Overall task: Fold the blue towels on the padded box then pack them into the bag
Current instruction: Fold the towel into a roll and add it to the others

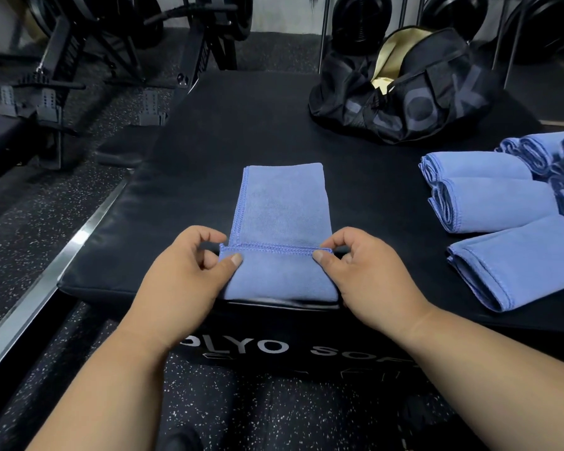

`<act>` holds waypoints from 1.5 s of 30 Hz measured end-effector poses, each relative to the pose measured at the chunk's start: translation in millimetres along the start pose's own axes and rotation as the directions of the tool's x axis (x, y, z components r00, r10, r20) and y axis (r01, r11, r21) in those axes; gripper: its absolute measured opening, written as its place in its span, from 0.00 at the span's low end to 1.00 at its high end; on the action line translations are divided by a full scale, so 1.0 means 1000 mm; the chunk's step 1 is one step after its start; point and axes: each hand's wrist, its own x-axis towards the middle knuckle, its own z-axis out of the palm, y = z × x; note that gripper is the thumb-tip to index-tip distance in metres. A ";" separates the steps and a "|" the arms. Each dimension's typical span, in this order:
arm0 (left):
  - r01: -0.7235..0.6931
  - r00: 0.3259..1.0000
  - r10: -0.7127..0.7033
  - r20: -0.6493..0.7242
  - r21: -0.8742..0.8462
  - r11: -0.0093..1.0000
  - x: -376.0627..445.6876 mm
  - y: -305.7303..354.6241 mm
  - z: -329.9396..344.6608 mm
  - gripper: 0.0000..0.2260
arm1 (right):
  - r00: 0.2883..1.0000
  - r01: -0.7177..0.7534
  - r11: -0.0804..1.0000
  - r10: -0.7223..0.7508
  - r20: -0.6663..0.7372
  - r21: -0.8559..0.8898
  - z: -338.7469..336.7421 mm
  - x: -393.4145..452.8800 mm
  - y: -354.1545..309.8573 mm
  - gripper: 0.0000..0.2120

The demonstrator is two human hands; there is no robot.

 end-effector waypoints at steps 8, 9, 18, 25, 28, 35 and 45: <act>-0.362 0.908 0.406 -0.106 0.294 0.885 -0.011 0.007 -0.002 0.14 | 0.996 0.050 0.999 -0.049 -0.069 0.002 -0.001 -0.005 -0.002 0.09; -0.453 0.874 0.485 -0.024 0.322 0.832 -0.013 0.007 -0.001 0.10 | 0.991 0.087 0.996 -0.089 -0.104 -0.029 -0.001 -0.008 -0.002 0.10; -0.513 0.847 0.398 0.352 0.349 0.784 -0.014 -0.022 -0.001 0.29 | 0.820 0.564 0.682 -0.530 0.218 -0.465 -0.007 -0.016 0.016 0.22; -0.468 0.880 0.404 0.248 0.317 0.825 -0.015 -0.015 -0.007 0.18 | 0.823 0.566 0.708 -0.514 0.243 -0.423 -0.010 -0.009 0.020 0.26; -0.453 0.886 0.395 0.243 0.271 0.849 -0.021 -0.006 -0.013 0.14 | 0.813 0.579 0.717 -0.542 0.212 -0.388 -0.014 -0.009 0.018 0.21; -0.278 0.945 0.278 0.172 -0.026 0.960 -0.024 -0.001 -0.019 0.06 | 0.880 0.474 0.876 -0.474 0.021 -0.088 -0.017 -0.016 0.007 0.11; -0.113 0.992 0.110 -0.054 -0.070 0.991 -0.012 -0.001 0.006 0.08 | 0.990 0.129 0.971 -0.115 -0.078 0.204 0.000 -0.001 0.000 0.05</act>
